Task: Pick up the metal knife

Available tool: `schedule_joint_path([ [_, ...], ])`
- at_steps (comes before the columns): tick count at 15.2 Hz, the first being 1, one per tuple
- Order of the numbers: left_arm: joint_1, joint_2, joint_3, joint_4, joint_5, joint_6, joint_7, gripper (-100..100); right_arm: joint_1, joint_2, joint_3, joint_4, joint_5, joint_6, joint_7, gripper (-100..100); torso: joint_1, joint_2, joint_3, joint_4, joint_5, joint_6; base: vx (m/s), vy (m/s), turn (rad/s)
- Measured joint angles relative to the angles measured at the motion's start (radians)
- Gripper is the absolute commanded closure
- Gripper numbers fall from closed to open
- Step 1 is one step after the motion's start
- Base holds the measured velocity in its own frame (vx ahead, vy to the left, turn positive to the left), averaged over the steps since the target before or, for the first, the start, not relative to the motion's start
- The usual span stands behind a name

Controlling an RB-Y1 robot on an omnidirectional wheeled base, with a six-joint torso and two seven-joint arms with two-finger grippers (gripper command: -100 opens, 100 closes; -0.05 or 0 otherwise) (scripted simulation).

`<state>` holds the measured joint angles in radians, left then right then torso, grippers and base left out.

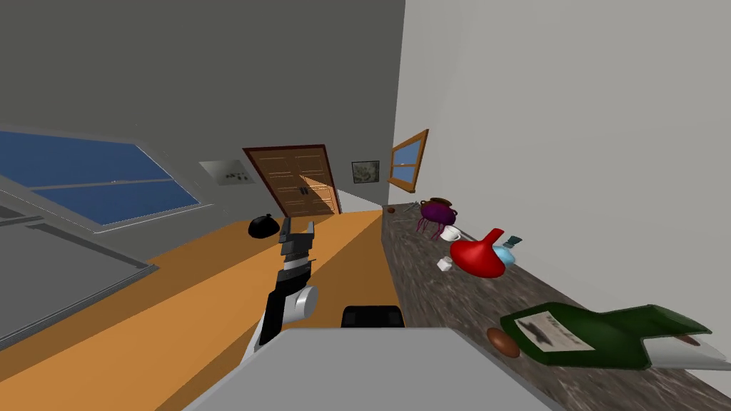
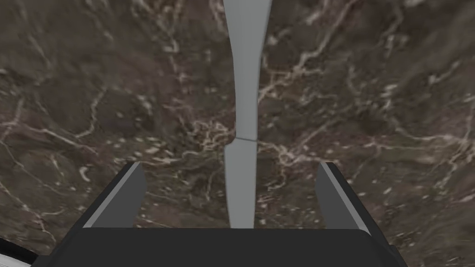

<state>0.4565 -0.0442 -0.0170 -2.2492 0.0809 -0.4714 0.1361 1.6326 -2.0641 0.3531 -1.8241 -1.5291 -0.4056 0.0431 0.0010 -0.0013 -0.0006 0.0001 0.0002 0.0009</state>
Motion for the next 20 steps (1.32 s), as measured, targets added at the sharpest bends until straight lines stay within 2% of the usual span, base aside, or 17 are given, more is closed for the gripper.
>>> schedule_joint_path([
  [15, 0.000, 0.000, 0.000, 0.000, 0.000, 0.000, 0.000, 0, -0.083, 0.053, -0.175, -0.002, 0.003, 0.262, 0.018, -100, -0.001, 0.001, 0.000, 0.000, -0.002, 0.000, -0.044, -0.006, -0.033],
  [17, 0.000, 0.000, 0.000, 0.000, 0.000, 0.000, 0.000, 0, -0.102, 0.048, -0.183, -0.004, -0.005, 0.287, 0.022, -100, -0.002, 0.000, 0.000, 0.000, -0.002, 0.000, -0.030, -0.003, -0.016],
  [18, 0.000, 0.000, 0.000, 0.000, 0.000, 0.000, 0.000, 0, -0.101, 0.049, -0.187, -0.003, -0.001, 0.292, 0.018, 100, -0.002, 0.000, 0.000, 0.000, -0.003, 0.000, -0.007, 0.000, 0.001],
  [20, 0.000, 0.000, 0.000, 0.000, 0.000, 0.000, 0.000, 0, -0.103, 0.049, -0.188, -0.004, -0.001, 0.292, 0.018, 100, -0.003, -0.001, -0.001, -0.001, -0.003, 0.001, -0.001, 0.000, 0.015],
])
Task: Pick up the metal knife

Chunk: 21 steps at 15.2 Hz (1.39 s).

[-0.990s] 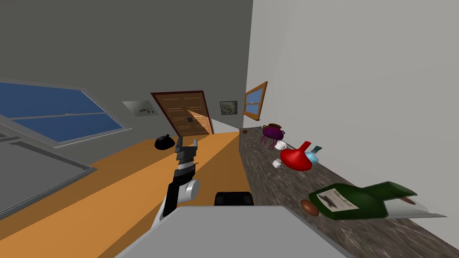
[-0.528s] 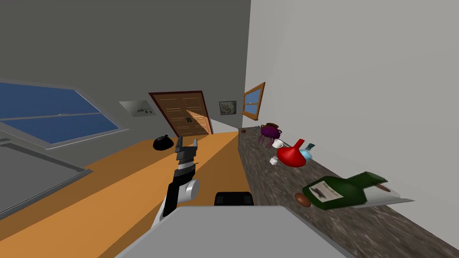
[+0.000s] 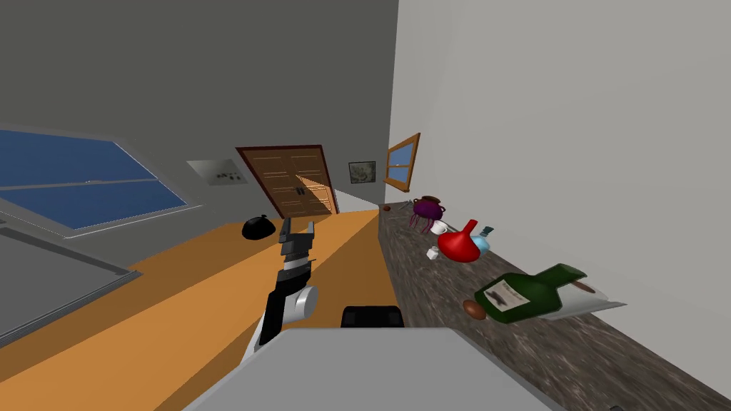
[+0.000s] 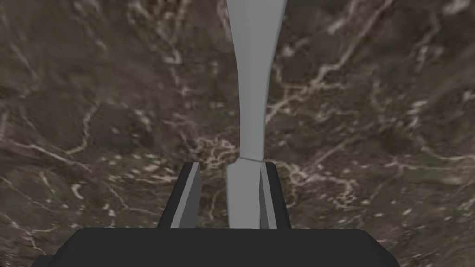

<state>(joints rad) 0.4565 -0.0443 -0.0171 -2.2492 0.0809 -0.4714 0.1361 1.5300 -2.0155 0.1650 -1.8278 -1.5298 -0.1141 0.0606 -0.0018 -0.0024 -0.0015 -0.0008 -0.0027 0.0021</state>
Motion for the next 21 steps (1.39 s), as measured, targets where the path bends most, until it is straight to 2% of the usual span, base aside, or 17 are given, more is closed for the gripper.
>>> schedule_joint_path([
  [3, 0.000, 0.000, 0.000, 0.000, 0.000, 0.000, 0.000, 0, 0.001, -0.001, 0.001, 0.001, 0.000, 0.001, 0.000, 100, -0.002, 0.001, 0.001, 0.001, -0.003, 0.001, 0.010, 0.003, 0.020],
  [4, 0.000, 0.000, 0.000, 0.000, 0.000, 0.000, 0.000, 0, 0.000, 0.005, 0.012, -0.002, -0.018, -0.005, 0.017, 100, -0.002, 0.000, 0.001, 0.001, -0.003, 0.001, 0.054, 0.012, 0.057],
  [6, 0.000, 0.000, 0.000, 0.000, 0.000, 0.000, 0.000, 0, 0.020, 0.004, 0.022, 0.001, -0.005, -0.030, 0.013, 100, -0.003, -0.001, 0.000, 0.001, -0.003, 0.001, 0.046, 0.008, 0.016],
  [9, 0.000, 0.000, 0.000, 0.000, 0.000, 0.000, 0.000, 0, 0.048, -0.007, 0.047, 0.007, 0.023, -0.080, -0.022, 100, -0.003, -0.002, 0.000, 0.000, -0.003, 0.001, 0.045, 0.005, 0.029],
  [12, 0.000, 0.000, 0.000, 0.000, 0.000, 0.000, 0.000, 0, 0.058, -0.025, 0.090, 0.005, 0.015, -0.136, -0.025, 100, -0.003, -0.001, 0.000, 0.001, -0.003, 0.000, 0.040, 0.001, 0.037],
  [21, 0.000, 0.000, 0.000, 0.000, 0.000, 0.000, 0.000, 0, 0.108, -0.039, 0.181, 0.006, 0.005, -0.276, -0.015, 100, -0.003, -0.001, 0.000, 0.001, -0.003, 0.000, 0.043, 0.005, 0.031],
])
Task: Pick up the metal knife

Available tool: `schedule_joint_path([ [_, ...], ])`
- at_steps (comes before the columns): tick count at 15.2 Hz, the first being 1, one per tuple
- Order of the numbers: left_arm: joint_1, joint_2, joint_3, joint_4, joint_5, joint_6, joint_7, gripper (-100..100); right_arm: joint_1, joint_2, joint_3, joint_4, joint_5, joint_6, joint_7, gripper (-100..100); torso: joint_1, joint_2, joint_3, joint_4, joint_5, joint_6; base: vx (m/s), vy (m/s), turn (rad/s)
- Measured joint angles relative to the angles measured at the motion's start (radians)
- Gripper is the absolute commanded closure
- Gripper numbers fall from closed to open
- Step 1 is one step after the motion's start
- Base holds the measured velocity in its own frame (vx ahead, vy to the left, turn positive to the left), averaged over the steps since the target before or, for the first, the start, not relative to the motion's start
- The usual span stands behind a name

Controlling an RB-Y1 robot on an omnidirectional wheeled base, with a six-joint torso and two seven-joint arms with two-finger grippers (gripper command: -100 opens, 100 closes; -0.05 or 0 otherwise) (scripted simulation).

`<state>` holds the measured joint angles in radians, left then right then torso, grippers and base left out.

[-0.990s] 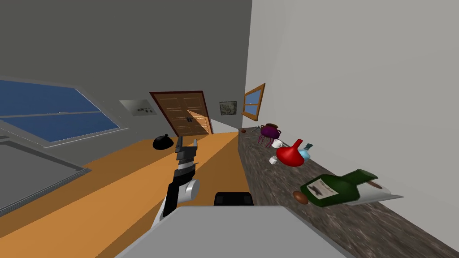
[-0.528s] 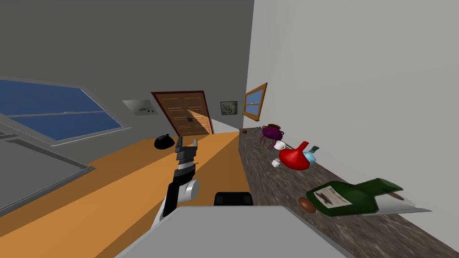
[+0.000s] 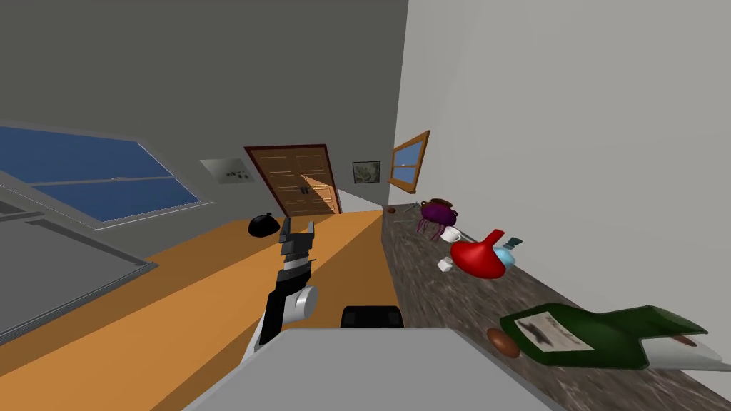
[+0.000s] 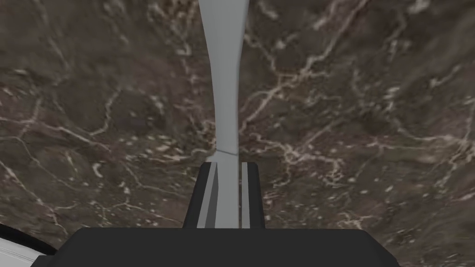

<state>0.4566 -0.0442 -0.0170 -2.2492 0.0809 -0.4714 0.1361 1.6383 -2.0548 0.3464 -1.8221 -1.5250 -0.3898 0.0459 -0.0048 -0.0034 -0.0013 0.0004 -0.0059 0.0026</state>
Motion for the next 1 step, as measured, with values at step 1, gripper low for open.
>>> schedule_joint_path([
  [1, 0.000, 0.000, 0.000, 0.000, 0.000, 0.000, 0.000, 0, 0.002, -0.007, 0.014, -0.003, -0.007, -0.016, 0.004, 100, 0.000, 0.000, 0.000, 0.000, 0.000, 0.000, 0.023, -0.002, 0.006],
])
